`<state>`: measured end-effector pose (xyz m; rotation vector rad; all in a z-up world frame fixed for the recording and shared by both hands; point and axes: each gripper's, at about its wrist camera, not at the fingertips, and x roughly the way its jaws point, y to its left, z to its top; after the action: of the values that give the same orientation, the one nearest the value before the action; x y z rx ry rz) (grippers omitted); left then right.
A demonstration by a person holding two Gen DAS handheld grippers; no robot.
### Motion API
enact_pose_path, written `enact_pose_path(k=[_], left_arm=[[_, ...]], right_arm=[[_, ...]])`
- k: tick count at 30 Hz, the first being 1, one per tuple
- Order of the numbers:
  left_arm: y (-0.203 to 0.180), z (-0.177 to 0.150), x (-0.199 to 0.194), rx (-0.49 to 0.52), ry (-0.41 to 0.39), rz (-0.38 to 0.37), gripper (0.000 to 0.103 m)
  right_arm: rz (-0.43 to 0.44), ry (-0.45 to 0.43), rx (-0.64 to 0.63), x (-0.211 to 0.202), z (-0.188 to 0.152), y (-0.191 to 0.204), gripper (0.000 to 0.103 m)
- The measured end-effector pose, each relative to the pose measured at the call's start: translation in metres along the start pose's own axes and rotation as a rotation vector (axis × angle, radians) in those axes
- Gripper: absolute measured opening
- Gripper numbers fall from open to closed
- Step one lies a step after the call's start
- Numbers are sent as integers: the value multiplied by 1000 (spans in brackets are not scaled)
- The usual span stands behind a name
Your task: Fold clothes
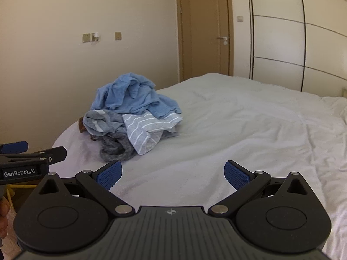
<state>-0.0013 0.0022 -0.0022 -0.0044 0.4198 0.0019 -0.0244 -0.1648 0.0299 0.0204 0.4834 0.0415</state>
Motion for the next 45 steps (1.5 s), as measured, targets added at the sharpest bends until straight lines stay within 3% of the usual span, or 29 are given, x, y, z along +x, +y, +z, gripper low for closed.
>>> enact_pose_path(k=[5, 8, 14, 23, 45], left_arm=[[7, -8, -1, -28, 3, 7, 102], [8, -12, 0, -32, 12, 16, 102], [5, -7, 7, 5, 49, 31, 102], [-2, -9, 1, 33, 52, 26, 102], [-3, -14, -10, 64, 62, 14, 102]], right_arm=[[-20, 10, -23, 3, 3, 12, 103], [24, 41, -22, 22, 4, 16, 103], [67, 15, -29, 23, 6, 12, 103], [7, 33, -42, 28, 8, -3, 103], [5, 60, -35, 28, 15, 1, 103]])
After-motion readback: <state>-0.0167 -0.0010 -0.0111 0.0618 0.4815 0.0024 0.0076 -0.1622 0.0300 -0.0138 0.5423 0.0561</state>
